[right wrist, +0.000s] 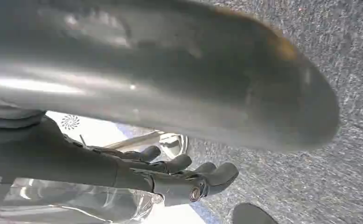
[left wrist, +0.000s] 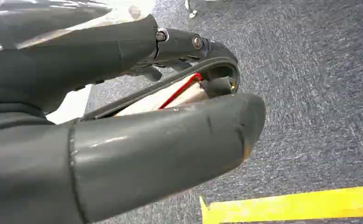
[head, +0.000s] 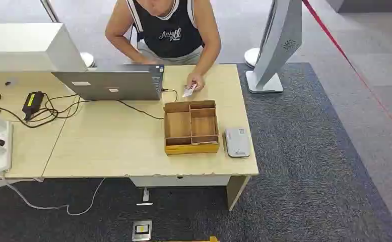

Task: Pass the card to the sensor for recognition and then transmit it.

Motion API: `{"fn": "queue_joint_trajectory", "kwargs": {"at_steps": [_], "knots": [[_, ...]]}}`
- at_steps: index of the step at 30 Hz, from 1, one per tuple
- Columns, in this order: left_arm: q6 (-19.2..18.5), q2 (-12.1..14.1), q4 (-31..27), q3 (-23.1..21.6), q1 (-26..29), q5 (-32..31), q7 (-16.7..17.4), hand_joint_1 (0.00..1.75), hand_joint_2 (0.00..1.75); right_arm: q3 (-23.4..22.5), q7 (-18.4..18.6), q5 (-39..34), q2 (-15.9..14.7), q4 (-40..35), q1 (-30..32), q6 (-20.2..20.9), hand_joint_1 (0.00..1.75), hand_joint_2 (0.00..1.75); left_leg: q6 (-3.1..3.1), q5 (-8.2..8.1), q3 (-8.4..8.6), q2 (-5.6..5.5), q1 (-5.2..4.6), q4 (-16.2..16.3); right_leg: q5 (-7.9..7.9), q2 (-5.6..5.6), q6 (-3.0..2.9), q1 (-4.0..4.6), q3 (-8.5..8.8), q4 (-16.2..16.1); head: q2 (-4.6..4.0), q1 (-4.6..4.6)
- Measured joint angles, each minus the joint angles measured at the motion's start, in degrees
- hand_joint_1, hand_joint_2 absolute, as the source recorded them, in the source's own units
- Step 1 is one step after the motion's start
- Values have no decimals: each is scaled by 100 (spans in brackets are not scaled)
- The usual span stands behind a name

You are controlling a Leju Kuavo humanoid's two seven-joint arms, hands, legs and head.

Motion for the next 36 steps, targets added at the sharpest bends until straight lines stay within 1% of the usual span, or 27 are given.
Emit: {"fn": "queue_joint_trajectory", "kwargs": {"at_steps": [7, 29, 31, 33, 34, 36], "knots": [[-2, 24, 0, 7, 1, 31, 33, 0, 0, 39, 65, 0, -4, 0, 1, 2, 0, 0, 0, 0, 0, 0, 0, 0, 0, 0, 0, 0, 0, 0, 0, 0], [-2, 46, 0, 7, 0, 33, 31, 0, 0, 76, 81, 0, -11, 0, 2, 9, 0, 0, 0, 0, 0, 0, 0, 0, 0, 0, 0, 0, 0, 0, 2, 0], [0, 46, 0, 7, 0, 61, -4, 0, 0, 83, 37, -20, -11, 0, 2, -68, 0, 0, 0, 0, 0, 0, 0, 0, 0, 0, 0, 0, 0, 0, 0, 0], [4, 44, 0, 7, 1, 103, -24, 0, 0, 83, -77, -116, -11, 0, -5, -264, 0, 0, 0, 0, -1, 0, 0, 0, 0, 0, 0, 0, 1, 0, 2, 0], [4, 44, 0, 7, 1, 112, -31, 0, 0, 83, -127, -151, -26, -4, -21, -354, 0, 175, 0, 0, -2, 0, 0, 0, 0, 0, 0, 0, 2, 0, 0, 0], [2, 44, -2, 7, 1, 116, -39, 0, 0, 81, -199, -195, -64, -4, -78, -455, 0, 175, 0, 0, -2, 1, -1, 0, 1, 0, 1, -1, 2, 0, 0, -2]]}}
